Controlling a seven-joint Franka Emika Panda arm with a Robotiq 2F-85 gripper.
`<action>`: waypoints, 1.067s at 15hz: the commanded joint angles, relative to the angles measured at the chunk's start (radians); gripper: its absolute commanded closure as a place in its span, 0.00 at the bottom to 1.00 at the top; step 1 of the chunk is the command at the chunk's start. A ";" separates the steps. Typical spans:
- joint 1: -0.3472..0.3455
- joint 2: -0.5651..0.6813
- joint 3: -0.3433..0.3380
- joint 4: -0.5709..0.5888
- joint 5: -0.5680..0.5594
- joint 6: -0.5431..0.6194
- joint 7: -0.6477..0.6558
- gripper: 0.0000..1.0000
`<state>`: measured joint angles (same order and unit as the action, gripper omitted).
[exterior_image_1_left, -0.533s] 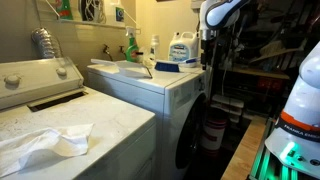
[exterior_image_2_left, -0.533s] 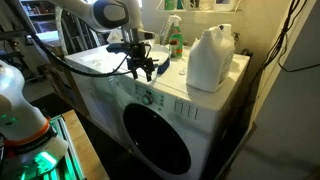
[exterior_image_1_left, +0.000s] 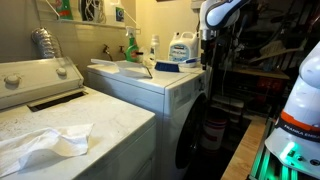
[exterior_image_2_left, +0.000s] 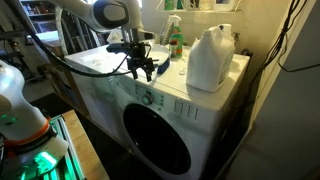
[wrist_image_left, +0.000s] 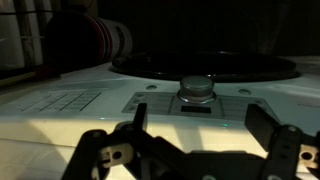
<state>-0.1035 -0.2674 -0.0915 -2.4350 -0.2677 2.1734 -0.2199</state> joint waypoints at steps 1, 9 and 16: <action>0.004 0.000 -0.004 0.001 -0.001 -0.002 0.001 0.00; 0.004 -0.046 0.022 0.056 -0.068 -0.051 -0.002 0.00; 0.078 -0.013 0.012 0.284 -0.010 -0.137 -0.273 0.00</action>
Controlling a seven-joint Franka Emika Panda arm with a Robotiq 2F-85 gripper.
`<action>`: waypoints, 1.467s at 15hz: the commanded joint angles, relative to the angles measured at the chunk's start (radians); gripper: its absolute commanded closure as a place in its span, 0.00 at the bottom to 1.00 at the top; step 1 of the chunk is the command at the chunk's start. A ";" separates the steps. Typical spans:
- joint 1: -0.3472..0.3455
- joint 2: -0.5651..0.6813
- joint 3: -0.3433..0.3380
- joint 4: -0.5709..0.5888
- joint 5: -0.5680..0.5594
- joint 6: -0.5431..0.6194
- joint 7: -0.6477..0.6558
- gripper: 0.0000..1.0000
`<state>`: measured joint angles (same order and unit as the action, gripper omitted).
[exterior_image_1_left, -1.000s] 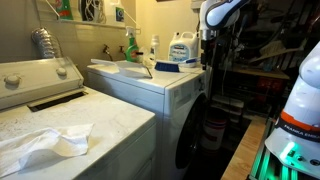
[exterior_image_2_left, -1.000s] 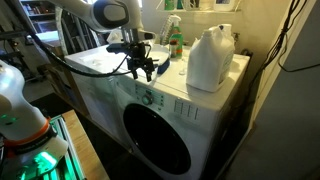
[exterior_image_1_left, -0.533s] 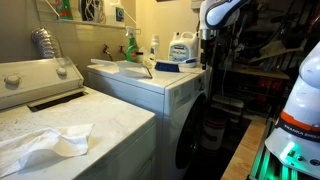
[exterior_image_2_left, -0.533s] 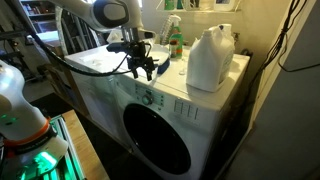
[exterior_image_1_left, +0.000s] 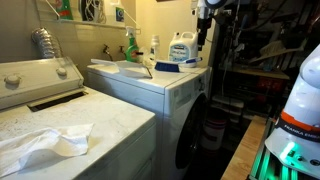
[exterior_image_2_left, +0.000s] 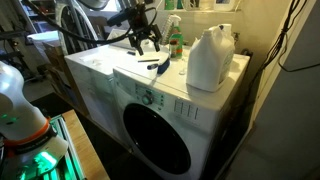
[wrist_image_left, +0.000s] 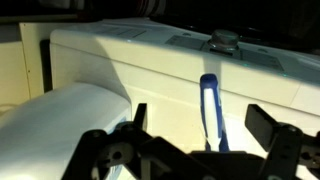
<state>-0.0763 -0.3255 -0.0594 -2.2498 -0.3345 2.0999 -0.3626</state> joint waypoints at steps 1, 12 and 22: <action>0.063 0.063 -0.016 0.130 0.071 -0.082 -0.165 0.00; 0.084 0.354 0.020 0.385 0.149 -0.088 -0.267 0.00; 0.077 0.427 0.040 0.427 0.205 -0.029 -0.263 0.00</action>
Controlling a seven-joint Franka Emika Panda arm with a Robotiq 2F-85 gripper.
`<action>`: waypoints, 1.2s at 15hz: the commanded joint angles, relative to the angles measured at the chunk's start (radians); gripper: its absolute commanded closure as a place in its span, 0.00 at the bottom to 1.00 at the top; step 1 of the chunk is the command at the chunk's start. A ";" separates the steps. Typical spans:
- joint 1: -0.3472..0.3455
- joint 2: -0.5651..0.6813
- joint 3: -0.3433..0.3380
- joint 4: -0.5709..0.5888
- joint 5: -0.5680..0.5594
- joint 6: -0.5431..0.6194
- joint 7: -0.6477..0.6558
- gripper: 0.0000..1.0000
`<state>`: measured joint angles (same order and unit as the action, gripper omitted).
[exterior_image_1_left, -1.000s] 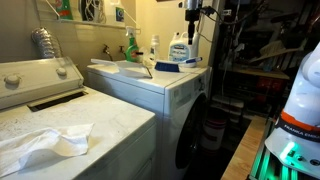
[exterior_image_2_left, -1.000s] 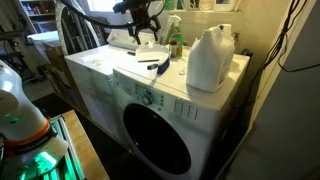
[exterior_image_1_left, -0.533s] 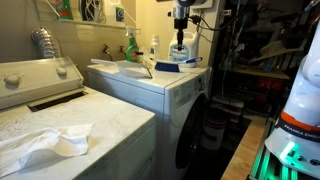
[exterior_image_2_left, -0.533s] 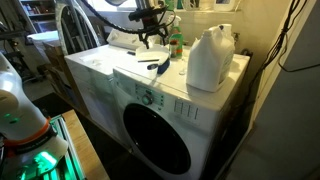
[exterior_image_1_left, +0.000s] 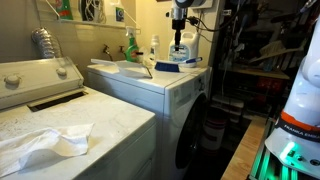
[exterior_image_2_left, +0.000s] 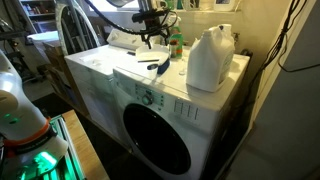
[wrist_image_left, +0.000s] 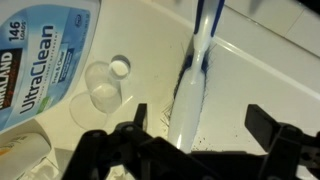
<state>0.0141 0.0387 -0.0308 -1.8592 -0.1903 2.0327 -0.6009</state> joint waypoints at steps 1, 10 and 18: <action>-0.015 0.079 0.015 0.039 0.086 0.067 -0.038 0.00; -0.070 0.223 0.040 0.108 0.246 0.176 -0.097 0.00; -0.107 0.278 0.056 0.149 0.325 0.123 -0.145 0.44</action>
<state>-0.0724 0.2920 0.0132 -1.7368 0.1228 2.1820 -0.7370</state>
